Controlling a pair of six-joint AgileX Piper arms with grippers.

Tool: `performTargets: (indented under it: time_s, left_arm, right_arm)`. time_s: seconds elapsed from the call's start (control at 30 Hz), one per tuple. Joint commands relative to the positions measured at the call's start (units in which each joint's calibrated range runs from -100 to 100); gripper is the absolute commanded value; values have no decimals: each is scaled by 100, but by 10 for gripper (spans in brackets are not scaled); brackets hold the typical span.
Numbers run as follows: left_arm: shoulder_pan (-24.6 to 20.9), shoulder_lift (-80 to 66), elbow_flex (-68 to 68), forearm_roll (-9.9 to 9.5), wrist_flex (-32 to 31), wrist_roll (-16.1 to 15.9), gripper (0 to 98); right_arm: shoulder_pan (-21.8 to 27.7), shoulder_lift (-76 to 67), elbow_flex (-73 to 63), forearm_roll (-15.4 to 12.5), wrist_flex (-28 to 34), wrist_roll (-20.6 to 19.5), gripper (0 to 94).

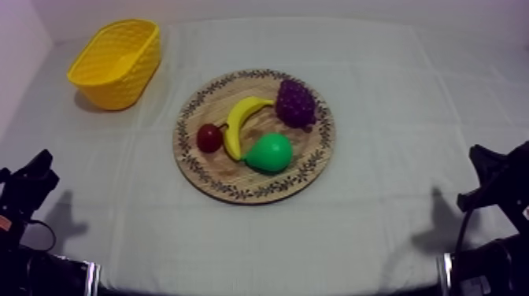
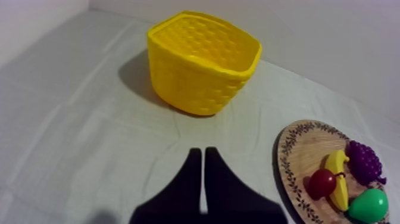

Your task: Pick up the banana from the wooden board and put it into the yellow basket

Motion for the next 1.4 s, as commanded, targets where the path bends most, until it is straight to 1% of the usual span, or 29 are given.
performTargets:
  time_s: [0.0, 0.1, 0.13, 0.17, 0.27, 0.33, 0.43, 0.57, 0.63, 0.73, 0.8, 0.93, 1.03, 1.37]
  left_arm:
    - [1, -4, 2, 2, 0, 1, 1]
    - [-33, -4, 2, 2, 0, -6, 1]
    - [-84, -4, 2, 2, 0, 39, 1]
    - [-139, -4, 2, 2, -14, 123, 1]
    - [-213, 81, 2, -33, -132, 528, 1]
    - [-166, 314, -12, -56, -314, 653, 1]
    - [-34, 936, -292, -63, -583, 684, 1]
    - [296, 2111, -1325, -86, -609, 478, 1]
    - [528, 2793, -2102, -133, -408, 353, 1]
    - [882, 3780, -3394, -236, 76, 230, 1]
    - [1044, 4374, -4211, -251, 373, 158, 1]
    - [1180, 5508, -5741, -58, 971, -66, 1]
    - [1288, 6395, -6847, 44, 1457, -153, 1]
    - [1853, 9201, -10093, 70, 2863, -199, 1]
  right_arm:
    - [2, -3, -3, -2, -1, 0, 2]
    - [2, -3, -3, -2, -1, 0, 2]
    - [2, -3, -3, -2, -1, 0, 2]
    - [2, -3, -3, -2, -1, 1, 2]
    - [2, -3, -3, -2, -1, 1, 2]
    - [2, -3, -3, -2, -1, 1, 2]
    - [2, -3, -3, -2, -1, 0, 2]
    - [2, -3, -3, -2, -1, 0, 2]
    - [2, -3, -3, -2, -1, 3, 2]
    - [2, -3, -3, -2, -1, 2, 2]
    - [2, -3, -3, -2, -1, 2, 2]
    - [2, -3, -3, -2, -1, 1, 2]
    - [2, -3, -3, -2, -1, 3, 2]
    - [2, -3, -3, -2, -1, 4, 2]
